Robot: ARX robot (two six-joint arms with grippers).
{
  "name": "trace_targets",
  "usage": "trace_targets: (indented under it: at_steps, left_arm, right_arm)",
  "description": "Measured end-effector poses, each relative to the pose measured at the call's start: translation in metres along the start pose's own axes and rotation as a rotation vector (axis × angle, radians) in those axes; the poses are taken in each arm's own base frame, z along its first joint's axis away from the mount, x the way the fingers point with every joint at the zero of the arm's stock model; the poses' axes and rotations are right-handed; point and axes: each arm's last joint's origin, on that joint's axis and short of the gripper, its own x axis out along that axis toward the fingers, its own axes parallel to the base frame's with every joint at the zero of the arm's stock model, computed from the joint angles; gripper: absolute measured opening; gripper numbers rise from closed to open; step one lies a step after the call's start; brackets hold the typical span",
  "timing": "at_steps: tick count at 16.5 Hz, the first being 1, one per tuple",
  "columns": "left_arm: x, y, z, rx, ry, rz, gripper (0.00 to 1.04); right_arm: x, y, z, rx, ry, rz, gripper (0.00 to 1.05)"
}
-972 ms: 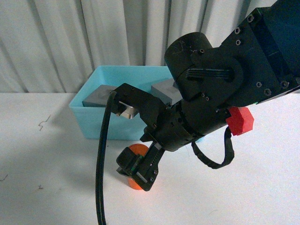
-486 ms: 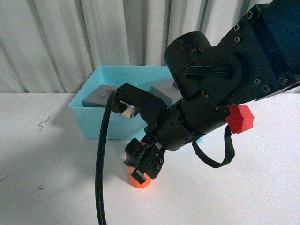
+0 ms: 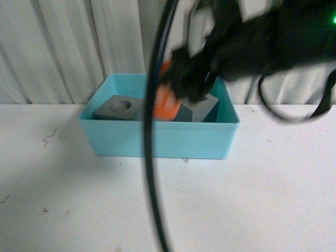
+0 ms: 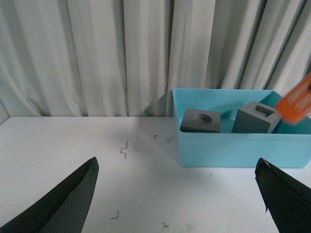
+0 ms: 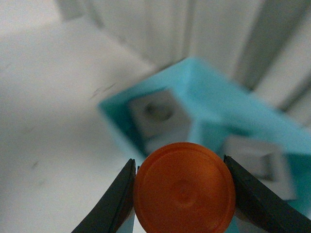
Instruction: Place gray and orange parts in blue box
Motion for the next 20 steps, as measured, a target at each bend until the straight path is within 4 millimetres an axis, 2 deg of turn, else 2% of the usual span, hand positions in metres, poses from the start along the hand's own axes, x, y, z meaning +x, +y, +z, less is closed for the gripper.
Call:
trace_targets:
  at_steps: [1,2,3,4,5,6,8,9,10,13,14,19,20]
  left_arm:
    - [0.0,0.0,0.0,0.0,0.0,0.0,0.98]
    - [0.0,0.0,0.0,0.0,0.0,0.0,0.98]
    - [0.0,0.0,0.0,0.0,0.0,0.0,0.98]
    - [0.0,0.0,0.0,0.0,-0.001,0.0,0.98]
    - [0.0,0.0,0.0,0.0,0.0,0.0,0.98]
    - [0.0,0.0,0.0,0.0,0.0,0.0,0.98]
    - [0.0,0.0,0.0,0.0,0.0,0.0,0.98]
    - [0.0,0.0,0.0,0.0,0.0,0.0,0.98]
    - [0.0,0.0,0.0,0.0,0.0,0.0,0.98]
    - [0.0,0.0,0.0,0.0,0.0,0.0,0.98]
    - [0.0,0.0,0.0,0.0,0.0,0.0,0.98]
    - [0.0,0.0,0.0,0.0,0.0,0.0,0.98]
    - [0.0,0.0,0.0,0.0,0.0,0.0,0.98]
  right_arm:
    - [-0.015,-0.022,0.022,0.0,-0.076,-0.104,0.47]
    - [-0.028,-0.059,0.038,0.037,-0.124,-0.251,0.47]
    - [-0.012,-0.075,0.024,0.104,-0.062,-0.272,0.47]
    - [0.011,-0.08,0.009,0.152,-0.009,-0.27,0.47]
    - [0.032,-0.077,0.003,0.177,0.016,-0.252,0.47]
    - [0.048,-0.071,0.005,0.193,0.024,-0.23,0.47]
    - [0.063,-0.058,0.023,0.175,0.003,-0.209,0.47]
    - [0.07,-0.054,0.023,0.174,0.012,-0.2,0.47]
    - [0.08,-0.054,0.014,0.183,0.044,-0.204,0.47]
    - [0.109,-0.054,-0.032,0.243,0.182,-0.194,0.47]
    - [0.116,-0.054,-0.037,0.251,0.205,-0.193,0.47]
    - [0.138,-0.05,-0.015,0.237,0.167,-0.173,0.47]
    - [0.142,-0.047,-0.017,0.244,0.177,-0.164,0.47]
